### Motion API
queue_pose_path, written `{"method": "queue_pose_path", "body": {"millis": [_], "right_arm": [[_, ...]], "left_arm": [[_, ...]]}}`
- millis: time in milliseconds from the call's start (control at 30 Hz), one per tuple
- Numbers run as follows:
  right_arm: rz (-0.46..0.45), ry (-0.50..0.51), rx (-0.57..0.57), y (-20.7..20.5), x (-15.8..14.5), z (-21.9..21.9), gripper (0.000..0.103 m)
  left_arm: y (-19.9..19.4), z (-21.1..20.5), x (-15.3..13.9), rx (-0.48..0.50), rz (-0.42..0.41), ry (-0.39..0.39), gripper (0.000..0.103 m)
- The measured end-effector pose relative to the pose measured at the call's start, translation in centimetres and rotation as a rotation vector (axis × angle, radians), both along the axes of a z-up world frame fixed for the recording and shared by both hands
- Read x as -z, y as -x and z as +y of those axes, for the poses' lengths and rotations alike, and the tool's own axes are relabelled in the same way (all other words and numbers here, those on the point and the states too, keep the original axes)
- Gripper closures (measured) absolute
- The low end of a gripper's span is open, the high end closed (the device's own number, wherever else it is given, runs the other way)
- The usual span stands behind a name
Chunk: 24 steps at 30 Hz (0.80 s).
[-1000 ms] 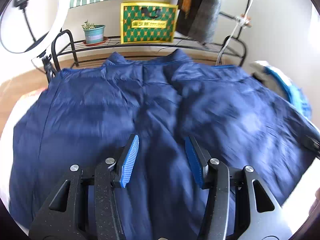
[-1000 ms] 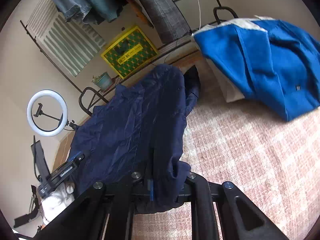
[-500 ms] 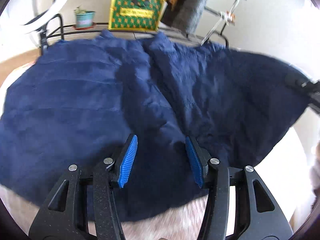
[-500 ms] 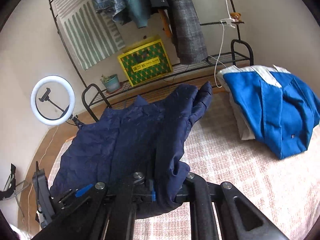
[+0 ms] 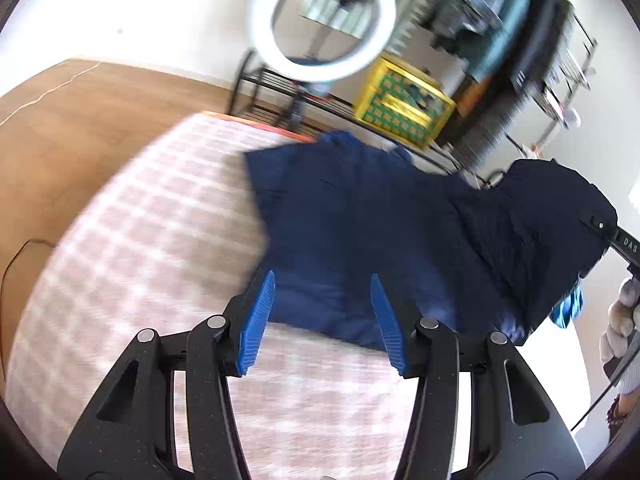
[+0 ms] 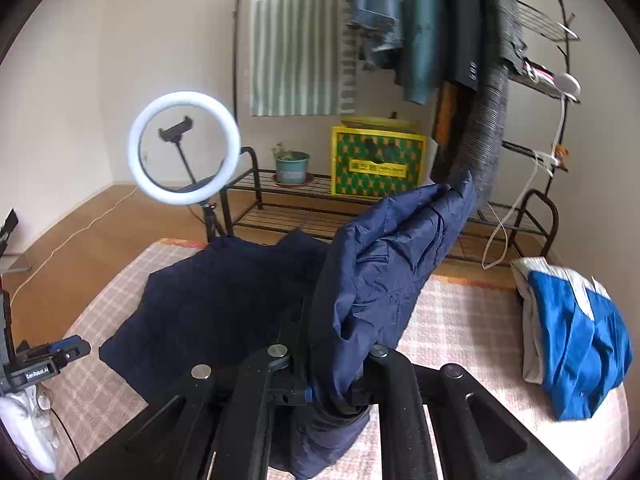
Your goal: Fold large clothes
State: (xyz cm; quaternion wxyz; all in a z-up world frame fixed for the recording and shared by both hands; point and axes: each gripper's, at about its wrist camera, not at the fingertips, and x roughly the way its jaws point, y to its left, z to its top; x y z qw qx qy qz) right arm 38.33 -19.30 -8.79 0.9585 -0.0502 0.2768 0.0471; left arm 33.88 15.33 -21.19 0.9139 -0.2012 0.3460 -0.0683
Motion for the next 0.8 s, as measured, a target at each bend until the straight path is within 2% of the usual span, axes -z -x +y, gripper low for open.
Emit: {"method": "queue_pose_path", "body": {"millis": [100,267,367,567,667,800], "right_arm": [[0.004,0.036,-0.093,-0.6,0.2,5.6,0.095],[0.021,0.090,-0.229,-2.0,2.3,14.6,0.096],[0.061,0.120,-0.324,-2.9,4.7,20.1,0.096],[0.155,0.282,-0.459,-3.9,12.2,29.6,0.096],[0.157,0.346,-0.481,-3.6,14.7,31.7,0.096],[0.179,0.334,-0.495,-4.2,16.1,31.7,0.096]], "left_arm": [[0.5,2.8,0.5,-0.042,-0.003,0.028,0.052],[1.5,5.8,1.4,-0.101,-0.007,0.044,0.052],[1.7,7.0,2.1,-0.135,0.002,0.052,0.052],[2.3,8.8,2.9,-0.176,0.007,0.055,0.052],[2.7,9.4,3.0,-0.185,0.003,0.048,0.052],[2.8,9.9,3.0,-0.193,0.003,0.046,0.052]]}}
